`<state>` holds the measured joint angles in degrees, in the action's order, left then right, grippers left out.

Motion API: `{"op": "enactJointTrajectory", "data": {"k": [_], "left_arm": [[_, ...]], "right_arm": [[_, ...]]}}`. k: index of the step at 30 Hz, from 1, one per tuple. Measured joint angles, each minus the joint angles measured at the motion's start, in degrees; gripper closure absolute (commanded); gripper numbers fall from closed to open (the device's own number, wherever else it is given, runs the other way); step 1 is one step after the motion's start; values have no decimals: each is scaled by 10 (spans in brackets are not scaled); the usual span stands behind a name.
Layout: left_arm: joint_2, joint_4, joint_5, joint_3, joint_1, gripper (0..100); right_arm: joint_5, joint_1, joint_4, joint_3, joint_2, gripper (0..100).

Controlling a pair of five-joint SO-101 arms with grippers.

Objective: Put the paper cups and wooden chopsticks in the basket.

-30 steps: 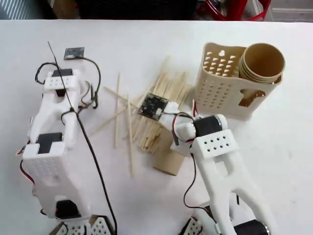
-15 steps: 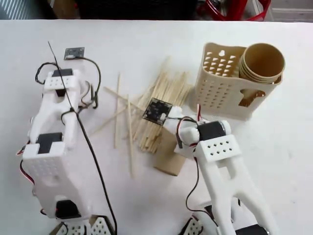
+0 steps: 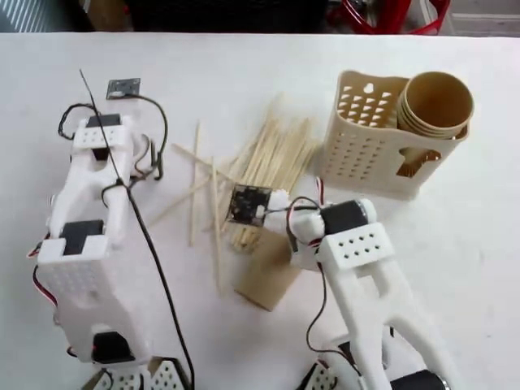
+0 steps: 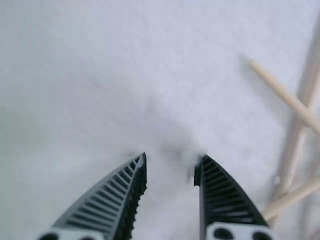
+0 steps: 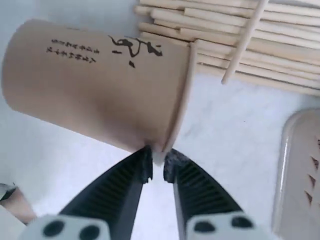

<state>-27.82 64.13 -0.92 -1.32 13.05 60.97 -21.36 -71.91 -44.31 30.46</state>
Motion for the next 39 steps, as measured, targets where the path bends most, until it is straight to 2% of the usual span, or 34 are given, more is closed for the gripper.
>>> {"op": "enactJointTrajectory", "data": {"k": [5,12,17,20,23,25,28,39], "left_arm": [[0,0,0,0,0,828],[0,0,0,0,0,828],[0,0,0,0,0,828],[0,0,0,0,0,828],[0,0,0,0,0,828],[0,0,0,0,0,828],[0,0,0,0,0,828],[0,0,0,0,0,828]], "right_arm": [[-14,31,-33,18,44,981],[-25,33,-88,18,152,981],[-133,76,-85,19,213,979],[-178,84,-69,7,224,915],[-174,50,-66,-26,222,833],[-168,18,-66,-34,213,814],[-177,-3,-65,-34,193,813],[-198,-9,13,-43,76,823]]}}
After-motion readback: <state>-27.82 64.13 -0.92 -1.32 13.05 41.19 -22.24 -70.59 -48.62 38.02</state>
